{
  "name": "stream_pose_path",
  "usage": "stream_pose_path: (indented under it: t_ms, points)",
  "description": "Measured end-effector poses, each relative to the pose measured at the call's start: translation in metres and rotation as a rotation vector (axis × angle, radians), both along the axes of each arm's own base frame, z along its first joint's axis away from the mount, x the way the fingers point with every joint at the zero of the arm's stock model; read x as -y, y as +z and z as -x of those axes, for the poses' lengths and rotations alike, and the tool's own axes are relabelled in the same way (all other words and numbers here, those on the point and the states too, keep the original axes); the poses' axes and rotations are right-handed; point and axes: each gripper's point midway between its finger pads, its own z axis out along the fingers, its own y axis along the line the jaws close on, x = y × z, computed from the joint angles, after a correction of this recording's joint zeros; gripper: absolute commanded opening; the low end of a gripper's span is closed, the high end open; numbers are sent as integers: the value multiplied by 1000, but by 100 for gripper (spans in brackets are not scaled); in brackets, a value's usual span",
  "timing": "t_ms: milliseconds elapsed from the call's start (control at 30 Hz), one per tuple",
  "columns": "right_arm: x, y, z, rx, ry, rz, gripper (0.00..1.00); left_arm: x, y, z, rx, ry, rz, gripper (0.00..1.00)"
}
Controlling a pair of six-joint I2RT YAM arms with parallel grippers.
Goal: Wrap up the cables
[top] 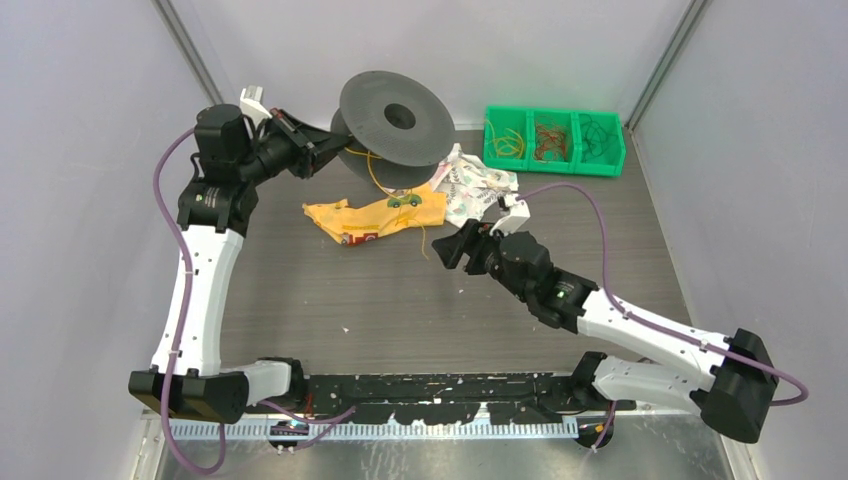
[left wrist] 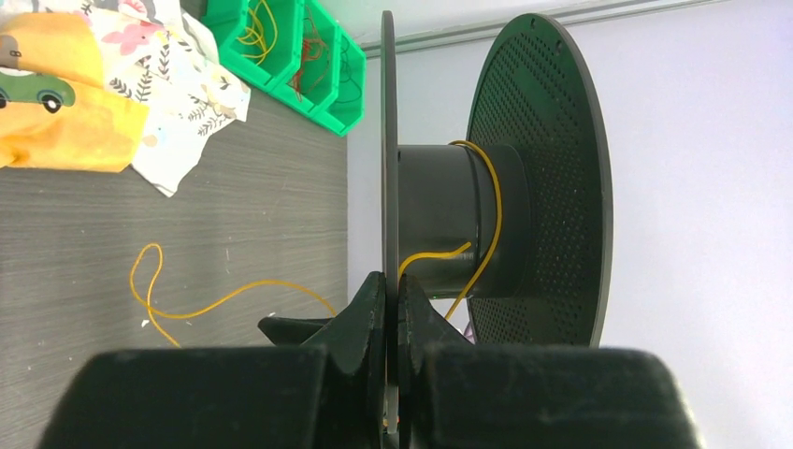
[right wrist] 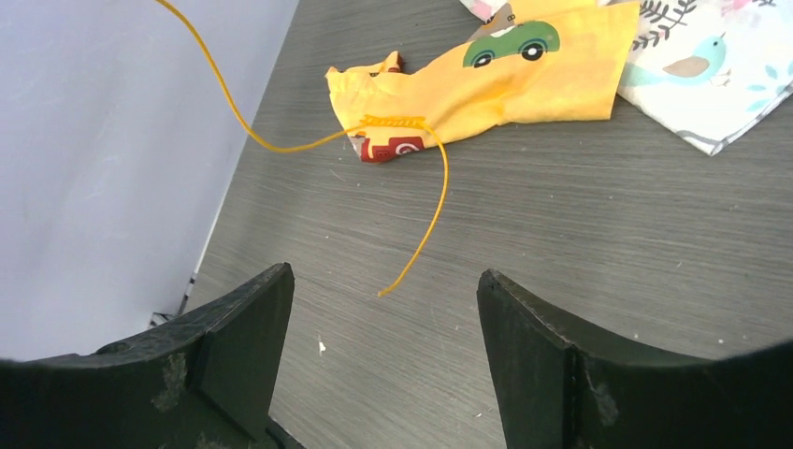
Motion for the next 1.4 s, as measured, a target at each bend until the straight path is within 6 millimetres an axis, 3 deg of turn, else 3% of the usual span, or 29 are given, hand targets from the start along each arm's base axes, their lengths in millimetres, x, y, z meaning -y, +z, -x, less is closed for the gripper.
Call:
stream_pose_path:
  t_ms: [333, 567, 933, 1133, 1400]
  points:
    - [0, -12, 10, -119, -31, -116, 80, 0, 6, -5, 26, 8, 24, 0]
    - [-13, -38, 24, -111, 6, 18, 88, -1, 2, -7, 16, 22, 25, 0]
    - [-36, -30, 50, 105, 41, 244, 89, -2, 3, -8, 18, 30, 24, 1]
    - [-47, -31, 44, 185, 2, 369, 88, -2, 3, -8, 18, 30, 24, 1]
    - [-56, -38, 32, 208, -34, 445, 79, -2, 3, -8, 16, 30, 26, 1]
